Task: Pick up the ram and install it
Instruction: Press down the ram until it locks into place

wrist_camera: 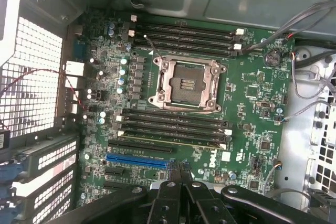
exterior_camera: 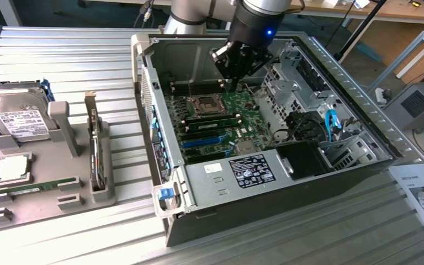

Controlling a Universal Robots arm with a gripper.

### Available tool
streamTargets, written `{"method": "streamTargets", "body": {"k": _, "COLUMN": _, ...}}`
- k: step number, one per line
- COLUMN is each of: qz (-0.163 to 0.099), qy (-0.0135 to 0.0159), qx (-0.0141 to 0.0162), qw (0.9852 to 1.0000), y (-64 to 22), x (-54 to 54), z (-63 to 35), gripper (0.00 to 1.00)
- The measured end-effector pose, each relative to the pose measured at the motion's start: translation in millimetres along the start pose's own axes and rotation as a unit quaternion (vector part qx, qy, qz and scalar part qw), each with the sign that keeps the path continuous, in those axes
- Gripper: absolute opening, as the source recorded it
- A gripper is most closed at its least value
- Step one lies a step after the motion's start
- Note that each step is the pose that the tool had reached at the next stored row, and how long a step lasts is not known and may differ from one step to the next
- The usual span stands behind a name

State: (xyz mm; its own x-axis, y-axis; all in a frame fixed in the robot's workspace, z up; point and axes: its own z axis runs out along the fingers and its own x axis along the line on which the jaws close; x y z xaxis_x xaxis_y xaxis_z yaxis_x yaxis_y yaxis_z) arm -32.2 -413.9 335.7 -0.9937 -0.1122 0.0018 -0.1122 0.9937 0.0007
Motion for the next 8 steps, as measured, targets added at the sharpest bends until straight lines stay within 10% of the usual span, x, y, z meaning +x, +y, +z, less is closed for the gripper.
{"method": "streamTargets", "body": {"k": 8, "qz": 0.028, "qy": 0.0000, "qx": 0.0000, "qw": 0.9996, "y": 0.0, "x": 0.0, "z": 0.0, "gripper": 0.11}}
